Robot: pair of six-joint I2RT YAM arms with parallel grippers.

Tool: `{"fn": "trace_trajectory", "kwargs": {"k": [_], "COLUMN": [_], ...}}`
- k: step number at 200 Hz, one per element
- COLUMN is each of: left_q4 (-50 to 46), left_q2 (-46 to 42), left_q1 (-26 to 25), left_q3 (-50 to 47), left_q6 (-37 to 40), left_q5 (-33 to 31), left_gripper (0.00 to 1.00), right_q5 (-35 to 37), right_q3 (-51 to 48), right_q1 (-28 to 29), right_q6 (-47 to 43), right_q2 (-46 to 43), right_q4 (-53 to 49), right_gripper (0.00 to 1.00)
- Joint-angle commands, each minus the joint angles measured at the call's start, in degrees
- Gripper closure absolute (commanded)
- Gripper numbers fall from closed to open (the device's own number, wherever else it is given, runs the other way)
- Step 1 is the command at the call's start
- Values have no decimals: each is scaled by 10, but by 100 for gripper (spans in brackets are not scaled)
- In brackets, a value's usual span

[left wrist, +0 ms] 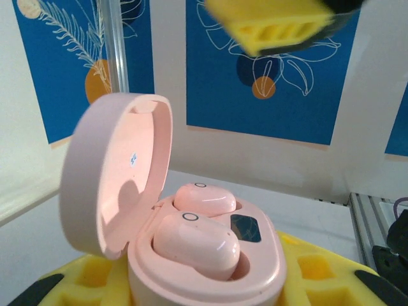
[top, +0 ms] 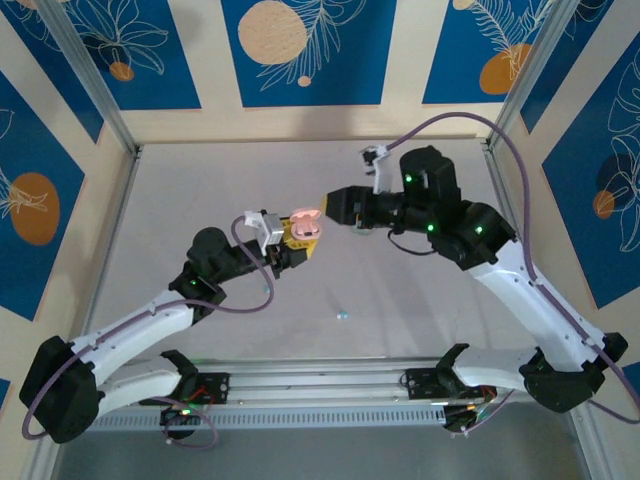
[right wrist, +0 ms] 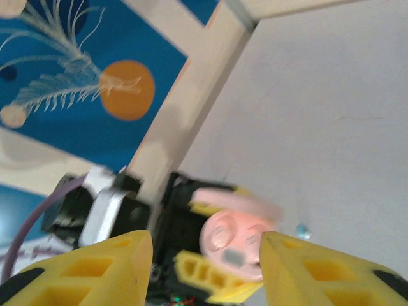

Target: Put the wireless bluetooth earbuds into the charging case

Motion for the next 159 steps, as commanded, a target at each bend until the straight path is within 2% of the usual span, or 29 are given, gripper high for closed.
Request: {"fn": "trace_trajectory", "kwargs": {"k": [1,29,72,109,133,159], "left_q4": [17,11,24,34,33,37], "left_q2": [-13,-12,-13,-22,-20,-17], "left_q1": [-9,-13,-16,-16,-16,-16], "left_q3": [8,13,14,9,13,20], "left_q6": [20,23,19,17,16,7], "left_q5": [32,40,25,-4,2,11], "left_gripper": [73,73,73,73,73,73], "right_q5": [-45,-75,-129,-181,-210,-286], "right_q3": [-12,15,29,-1,-45,-110], "right_q1": [-29,-32,-28,-27,-36,-54], "right_q6": [28,27,11,-9,9,54], "right_q2": [24,63,102,93,65,35], "right_q4": [-16,-34,-56,-56,-25,61], "right_gripper": [48,41,40,41,41,40]}}
